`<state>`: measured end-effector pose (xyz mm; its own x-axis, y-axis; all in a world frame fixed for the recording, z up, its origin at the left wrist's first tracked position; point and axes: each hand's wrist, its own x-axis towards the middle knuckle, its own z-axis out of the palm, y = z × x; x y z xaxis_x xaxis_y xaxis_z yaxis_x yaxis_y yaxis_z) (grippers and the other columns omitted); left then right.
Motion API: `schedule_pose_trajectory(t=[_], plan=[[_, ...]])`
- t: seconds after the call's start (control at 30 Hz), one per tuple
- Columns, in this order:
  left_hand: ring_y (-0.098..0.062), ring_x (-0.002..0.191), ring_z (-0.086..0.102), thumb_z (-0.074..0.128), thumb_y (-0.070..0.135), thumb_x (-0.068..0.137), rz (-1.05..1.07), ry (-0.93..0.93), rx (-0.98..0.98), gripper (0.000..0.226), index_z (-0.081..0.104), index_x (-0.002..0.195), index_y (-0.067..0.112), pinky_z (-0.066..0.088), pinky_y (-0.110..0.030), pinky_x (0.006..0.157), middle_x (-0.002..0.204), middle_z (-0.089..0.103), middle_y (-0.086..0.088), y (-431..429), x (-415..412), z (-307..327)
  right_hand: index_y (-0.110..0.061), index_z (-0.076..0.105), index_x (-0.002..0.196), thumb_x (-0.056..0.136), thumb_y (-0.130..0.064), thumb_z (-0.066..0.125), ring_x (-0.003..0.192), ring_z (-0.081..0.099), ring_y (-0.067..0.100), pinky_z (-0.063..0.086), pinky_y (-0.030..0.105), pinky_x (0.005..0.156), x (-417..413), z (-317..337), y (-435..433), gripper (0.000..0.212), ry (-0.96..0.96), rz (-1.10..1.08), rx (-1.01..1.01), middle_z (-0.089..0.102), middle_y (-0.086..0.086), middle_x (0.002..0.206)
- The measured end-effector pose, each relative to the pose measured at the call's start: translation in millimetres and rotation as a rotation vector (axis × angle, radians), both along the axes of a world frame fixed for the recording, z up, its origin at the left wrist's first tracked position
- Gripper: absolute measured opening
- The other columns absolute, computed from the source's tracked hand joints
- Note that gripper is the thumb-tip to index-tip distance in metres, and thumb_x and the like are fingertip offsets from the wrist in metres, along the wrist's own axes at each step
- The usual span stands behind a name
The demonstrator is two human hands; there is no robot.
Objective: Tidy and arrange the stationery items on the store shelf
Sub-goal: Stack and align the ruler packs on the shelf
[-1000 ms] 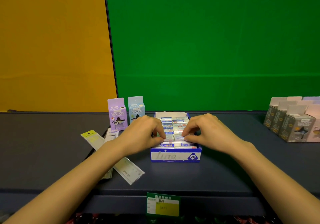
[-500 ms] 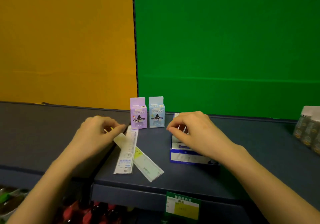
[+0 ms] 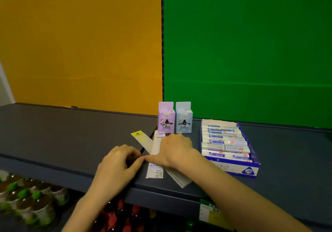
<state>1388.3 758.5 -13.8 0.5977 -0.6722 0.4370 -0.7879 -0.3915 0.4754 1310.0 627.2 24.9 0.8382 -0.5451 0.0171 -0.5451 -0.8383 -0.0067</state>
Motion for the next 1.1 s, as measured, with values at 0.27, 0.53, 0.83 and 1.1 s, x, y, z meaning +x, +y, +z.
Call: schedule_pose_trajectory(t=[0.27,0.53,0.83,1.1], plan=[[-0.009,0.093,0.047,0.057,0.036,0.086,0.034,0.004,-0.033,0.016,0.064,0.095,0.024,0.035,-0.022,0.076,0.093,0.06,0.01,-6.6,-0.1,-6.6,-0.009,0.05,0.122,0.08,-0.061,0.052,0.111,0.054,0.031,0.039,0.035,0.079,0.3,10.0,-9.2,0.068,0.107,-0.029,0.185,0.057,0.012,0.122],[-0.015,0.104,0.046,0.049,0.043,0.088,0.104,-0.058,0.044,0.03,0.063,0.104,0.021,0.04,-0.027,0.085,0.104,0.058,0.004,-16.2,-2.8,-5.3,-0.007,0.051,0.117,0.085,-0.045,0.055,0.091,0.052,0.024,0.044,0.035,0.078,-6.8,15.5,-14.7,0.049,0.096,-0.002,0.225,0.058,0.012,0.107],[-0.027,0.121,0.039,0.031,0.08,0.073,0.275,-0.202,0.431,0.088,0.06,0.112,0.007,0.036,-0.039,0.095,0.126,0.051,-0.011,-58.2,-22.3,7.0,-0.006,0.051,0.116,0.096,-0.033,0.038,0.093,0.053,0.027,0.04,0.029,0.072,-45.8,45.7,-24.8,0.037,-0.062,0.026,0.227,0.058,0.017,0.121],[-0.025,0.123,0.036,0.052,0.069,0.073,0.125,0.009,0.475,0.07,0.053,0.115,0.014,0.035,-0.037,0.1,0.125,0.047,-0.007,-52.6,1.9,16.0,-0.01,0.05,0.096,0.094,-0.035,0.041,0.083,0.048,0.023,0.033,0.025,0.056,-75.7,55.0,-38.8,0.026,-0.211,-0.038,0.243,0.051,0.007,0.094]])
